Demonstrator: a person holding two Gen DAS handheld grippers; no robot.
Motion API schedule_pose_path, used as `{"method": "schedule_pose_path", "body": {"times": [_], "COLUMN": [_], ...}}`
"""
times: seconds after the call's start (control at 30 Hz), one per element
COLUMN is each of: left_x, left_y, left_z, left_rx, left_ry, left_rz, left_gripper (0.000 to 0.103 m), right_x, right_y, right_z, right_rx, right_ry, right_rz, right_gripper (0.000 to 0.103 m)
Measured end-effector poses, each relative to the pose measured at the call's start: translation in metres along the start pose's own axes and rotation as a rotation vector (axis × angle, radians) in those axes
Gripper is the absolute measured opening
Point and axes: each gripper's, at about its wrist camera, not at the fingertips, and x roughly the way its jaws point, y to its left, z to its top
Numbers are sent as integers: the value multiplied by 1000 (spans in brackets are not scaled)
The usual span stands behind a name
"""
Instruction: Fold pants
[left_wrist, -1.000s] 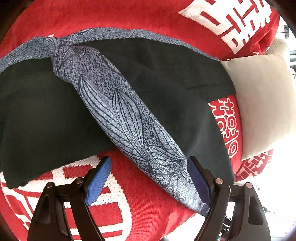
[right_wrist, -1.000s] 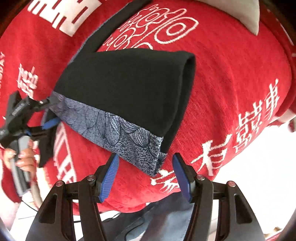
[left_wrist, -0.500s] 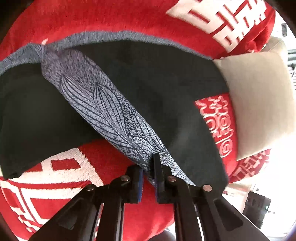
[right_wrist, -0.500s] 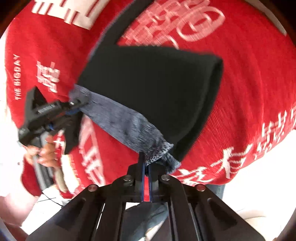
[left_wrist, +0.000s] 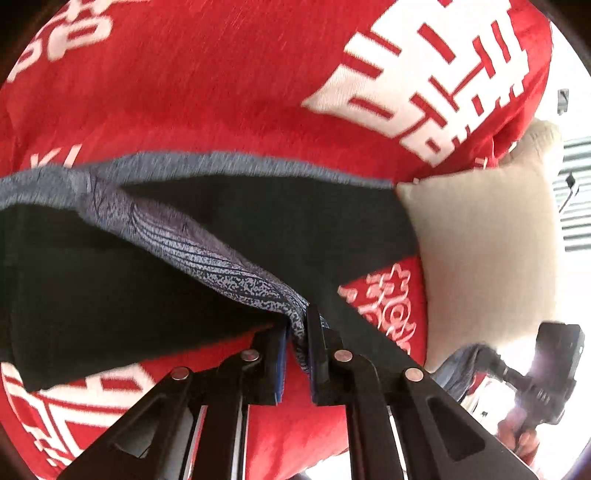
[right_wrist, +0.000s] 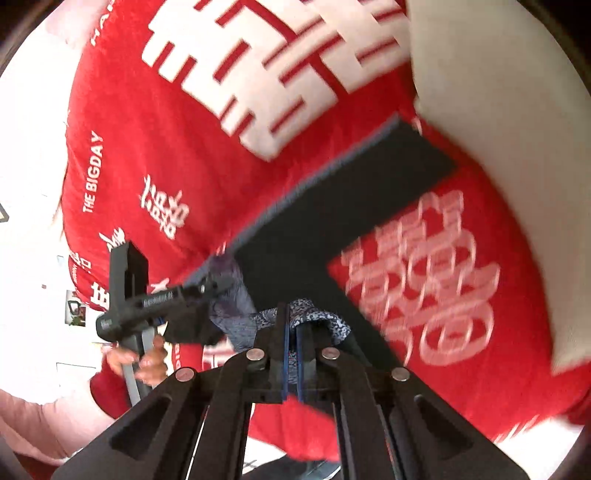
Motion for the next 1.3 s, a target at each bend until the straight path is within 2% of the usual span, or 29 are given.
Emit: {"method": "schedule_pose_path", "body": {"times": [0.23,0.37,0.5,0.57,0.6,0.63,0.67,0.73,0.77,0.83,0.87,0.9,0.97,1.03,1.07,1.1,1.17,1.23,1.3], "left_x": [18,44,71,79,82,81,75,63,57,44,41,37,38,48,55,64,81,99,111], "left_y": [-15,-21,-21,-21,-22,-21,-20,-18,-18,-18,-18,-19,-22,-23,-24,-22,-21,-20,-14], "left_z": [55,77,86,88,90,92,94,96,97,96,94,91,85,75,72,66,56,49,48], "left_rx": [-2,28,71,80,80,76,71,65,63,85,98,119,148,171,172,172,179,188,160], "left_ry": [-45,-51,-46,-37,-37,-49,-85,-109,-117,-139,-142,-143,-135,-105,-88,-64,-35,-28,-26], "left_rz": [4,63,126,158,200,248,279,280,285,318,335,358,387,419,425,425,430,477,491], "left_gripper": [11,11,11,19,43,62,66,66,66,66,66,66,66,66,66,66,66,66,68], "right_x": [20,57,98,112,120,126,131,135,134,125,118,113,95,82,79,79,92,112,128], "right_y": [-9,-19,-30,-37,-42,-46,-50,-55,-56,-54,-51,-48,-34,-22,-18,-15,-18,-28,-42], "right_z": [102,147,171,178,181,184,187,192,195,199,200,200,197,190,184,176,162,150,148], "right_rx": [-48,-79,-149,-163,-164,-165,-167,-165,-159,-149,-142,-140,-168,-198,-204,-210,-226,-241,-238], "right_ry": [-2,34,99,125,137,142,144,151,147,118,97,79,19,-1,7,25,97,156,171], "right_rz": [-48,-117,-216,-245,-260,-282,-305,-331,-342,-339,-314,-303,-317,-333,-328,-324,-358,-407,-436], "right_gripper": [3,3,3,3,3,4,5,6,10,35,60,70,72,72,67,45,21,18,17]}}
